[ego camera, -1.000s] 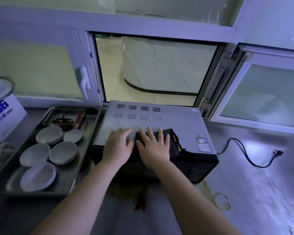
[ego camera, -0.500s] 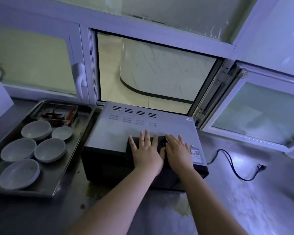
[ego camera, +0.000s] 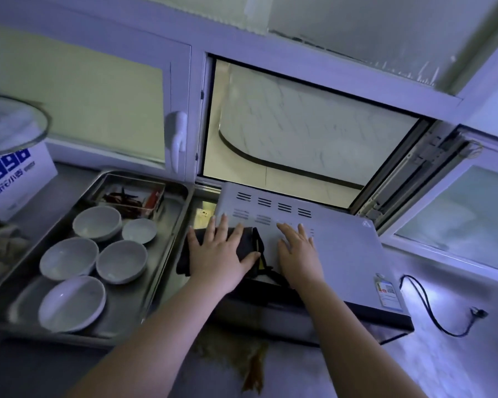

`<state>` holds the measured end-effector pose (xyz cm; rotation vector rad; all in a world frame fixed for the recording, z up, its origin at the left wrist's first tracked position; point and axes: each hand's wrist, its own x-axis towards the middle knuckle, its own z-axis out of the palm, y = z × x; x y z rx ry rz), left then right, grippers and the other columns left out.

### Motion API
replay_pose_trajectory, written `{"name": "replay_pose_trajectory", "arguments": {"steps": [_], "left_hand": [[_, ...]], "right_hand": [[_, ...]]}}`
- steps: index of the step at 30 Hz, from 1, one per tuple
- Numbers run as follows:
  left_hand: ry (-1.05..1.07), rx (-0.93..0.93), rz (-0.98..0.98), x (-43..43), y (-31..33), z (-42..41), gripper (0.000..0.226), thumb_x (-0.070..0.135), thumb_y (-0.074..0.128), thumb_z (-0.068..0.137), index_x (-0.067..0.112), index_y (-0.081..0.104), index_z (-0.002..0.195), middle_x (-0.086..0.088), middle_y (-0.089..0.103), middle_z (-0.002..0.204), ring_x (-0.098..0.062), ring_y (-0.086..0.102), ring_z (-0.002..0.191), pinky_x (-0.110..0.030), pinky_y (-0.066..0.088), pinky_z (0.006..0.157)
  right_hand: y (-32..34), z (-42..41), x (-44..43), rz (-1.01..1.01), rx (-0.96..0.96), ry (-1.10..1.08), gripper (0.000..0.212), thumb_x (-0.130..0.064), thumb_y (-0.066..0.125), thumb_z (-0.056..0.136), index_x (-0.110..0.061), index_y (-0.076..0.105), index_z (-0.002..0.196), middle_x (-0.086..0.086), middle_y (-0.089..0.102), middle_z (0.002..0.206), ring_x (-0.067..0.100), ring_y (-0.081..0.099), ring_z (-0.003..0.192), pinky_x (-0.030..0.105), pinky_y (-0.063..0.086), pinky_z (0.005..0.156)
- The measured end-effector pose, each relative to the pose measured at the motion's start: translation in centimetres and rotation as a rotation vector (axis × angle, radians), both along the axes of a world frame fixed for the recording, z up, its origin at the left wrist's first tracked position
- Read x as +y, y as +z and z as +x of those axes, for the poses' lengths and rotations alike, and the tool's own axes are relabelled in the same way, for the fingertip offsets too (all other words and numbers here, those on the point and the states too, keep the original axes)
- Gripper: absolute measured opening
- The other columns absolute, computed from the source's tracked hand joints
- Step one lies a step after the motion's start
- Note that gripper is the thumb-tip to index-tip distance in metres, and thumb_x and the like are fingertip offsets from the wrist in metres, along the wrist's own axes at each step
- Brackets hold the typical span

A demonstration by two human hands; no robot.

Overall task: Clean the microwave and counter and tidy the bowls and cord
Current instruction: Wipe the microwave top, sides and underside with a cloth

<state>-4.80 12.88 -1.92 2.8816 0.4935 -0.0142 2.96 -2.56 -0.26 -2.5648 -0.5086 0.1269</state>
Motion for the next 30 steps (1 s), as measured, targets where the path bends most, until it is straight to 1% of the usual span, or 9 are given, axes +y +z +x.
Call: {"name": "replay_pose_trajectory", "arguments": {"steps": [4, 7, 10, 12, 16, 21, 25, 28, 30], "left_hand": [[-0.042, -0.003, -0.005, 1.9, 0.3, 4.6, 0.078, 0.075, 0.018, 0.089, 0.033, 0.002, 0.153, -0.004, -0.011, 0.162, -0.029, -0.012, 0.148, -0.065, -0.001, 0.113], [-0.060, 0.015, -0.001, 2.9, 0.7, 9.3, 0.075, 0.072, 0.017, 0.091, 0.032, 0.004, 0.154, -0.005, -0.009, 0.162, -0.031, -0.011, 0.148, -0.066, 0.000, 0.112], [-0.109, 0.035, -0.018, 4.4, 1.1, 13.1, 0.067, 0.070, 0.018, 0.093, 0.041, 0.003, 0.152, -0.003, -0.010, 0.162, -0.032, -0.009, 0.148, -0.069, 0.004, 0.111], [-0.163, 0.032, -0.033, 5.1, 1.1, 13.9, 0.061, 0.068, 0.019, 0.094, 0.047, 0.005, 0.150, 0.001, -0.009, 0.162, -0.032, -0.009, 0.148, -0.071, 0.006, 0.109], [-0.235, -0.014, -0.046, 4.7, 0.5, 9.6, 0.063, 0.073, 0.020, 0.090, 0.050, 0.012, 0.148, 0.004, -0.005, 0.162, -0.035, -0.010, 0.147, -0.074, 0.004, 0.107], [-0.280, -0.034, -0.011, 2.7, -0.4, 1.8, 0.073, 0.080, 0.016, 0.084, 0.050, -0.001, 0.148, 0.003, -0.011, 0.162, -0.037, -0.012, 0.146, -0.074, -0.001, 0.105], [-0.270, -0.006, 0.005, 2.3, -0.5, 1.2, 0.070, 0.078, 0.013, 0.086, 0.051, -0.007, 0.147, 0.002, -0.015, 0.161, -0.038, -0.014, 0.146, -0.076, 0.001, 0.103], [-0.272, -0.006, 0.064, 1.7, -0.3, 1.8, 0.068, 0.076, 0.010, 0.088, 0.050, -0.009, 0.147, 0.000, -0.011, 0.162, -0.040, -0.011, 0.146, -0.077, -0.002, 0.102], [-0.308, -0.018, 0.112, 0.7, -0.1, 1.8, 0.067, 0.074, 0.007, 0.088, 0.048, -0.011, 0.147, -0.003, -0.012, 0.162, -0.041, -0.011, 0.146, -0.078, -0.006, 0.101]], "right_hand": [[0.0, 0.8, 1.5, -0.007, -0.001, -0.150, 0.046, -0.021, 0.032, 0.101, -0.027, 0.037, 0.146, -0.002, 0.025, 0.158, 0.017, 0.001, 0.149, 0.041, 0.002, 0.121], [-1.3, 1.3, 1.3, -0.182, -0.035, -0.186, 0.047, -0.028, 0.028, 0.102, -0.031, 0.030, 0.149, -0.008, 0.021, 0.159, 0.017, -0.003, 0.149, 0.045, -0.003, 0.121], [-2.1, 1.3, 1.1, -0.251, -0.006, -0.187, 0.049, -0.034, 0.023, 0.102, -0.037, 0.021, 0.151, -0.010, 0.013, 0.161, 0.018, -0.005, 0.149, 0.047, -0.005, 0.120], [-2.2, 1.3, 1.2, -0.253, -0.016, -0.191, 0.049, -0.034, 0.022, 0.102, -0.038, 0.021, 0.151, -0.010, 0.013, 0.161, 0.017, -0.003, 0.149, 0.047, -0.003, 0.120], [-2.4, 1.3, 1.2, -0.253, -0.045, -0.194, 0.049, -0.030, 0.027, 0.101, -0.034, 0.027, 0.150, -0.008, 0.017, 0.160, 0.016, 0.004, 0.148, 0.049, -0.001, 0.120], [-1.8, 1.6, 0.6, -0.066, 0.021, -0.209, 0.046, -0.019, 0.034, 0.101, -0.027, 0.039, 0.145, -0.005, 0.026, 0.158, 0.016, 0.014, 0.147, 0.046, 0.001, 0.121], [-1.2, 2.4, -1.2, -0.264, -0.007, -0.085, 0.045, -0.032, 0.031, 0.103, -0.033, 0.032, 0.148, -0.011, 0.020, 0.159, 0.012, 0.008, 0.148, 0.047, -0.001, 0.120], [-0.9, 3.7, -4.1, -0.369, -0.064, -0.139, 0.046, -0.038, 0.026, 0.103, -0.035, 0.026, 0.149, -0.011, 0.015, 0.160, 0.014, -0.001, 0.149, 0.047, -0.008, 0.119], [-1.4, 4.3, -5.4, -0.382, -0.064, -0.170, 0.047, -0.041, 0.024, 0.103, -0.036, 0.024, 0.150, -0.011, 0.012, 0.161, 0.015, -0.004, 0.149, 0.047, -0.007, 0.119]]}}
